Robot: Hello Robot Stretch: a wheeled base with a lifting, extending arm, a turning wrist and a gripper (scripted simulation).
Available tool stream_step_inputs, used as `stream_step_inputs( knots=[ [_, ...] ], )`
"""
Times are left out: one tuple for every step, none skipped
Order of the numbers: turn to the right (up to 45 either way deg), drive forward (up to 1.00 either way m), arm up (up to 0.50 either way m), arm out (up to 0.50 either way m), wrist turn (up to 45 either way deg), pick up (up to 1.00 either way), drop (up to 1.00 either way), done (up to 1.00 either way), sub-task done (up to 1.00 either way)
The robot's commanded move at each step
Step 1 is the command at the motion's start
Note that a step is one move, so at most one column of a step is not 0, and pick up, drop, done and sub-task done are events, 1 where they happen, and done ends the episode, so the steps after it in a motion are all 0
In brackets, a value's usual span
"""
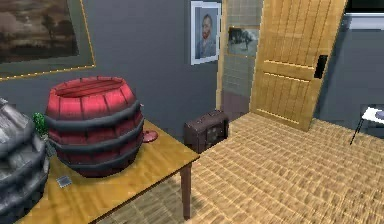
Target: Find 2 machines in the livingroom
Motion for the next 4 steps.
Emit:
stream_step_inputs(
  knots=[
    [18.0,0.00,0.00,0.00,0.0,0.00,0.00,0.00,0.00],
    [0.0,0.65,0.00,0.00,0.0,0.00,0.00,0.00,0.00],
    [27.0,0.00,0.00,0.00,0.0,0.00,0.00,0.00,0.00],
    [0.0,0.45,0.00,0.00,0.0,0.00,0.00,0.00,0.00]
  ],
)
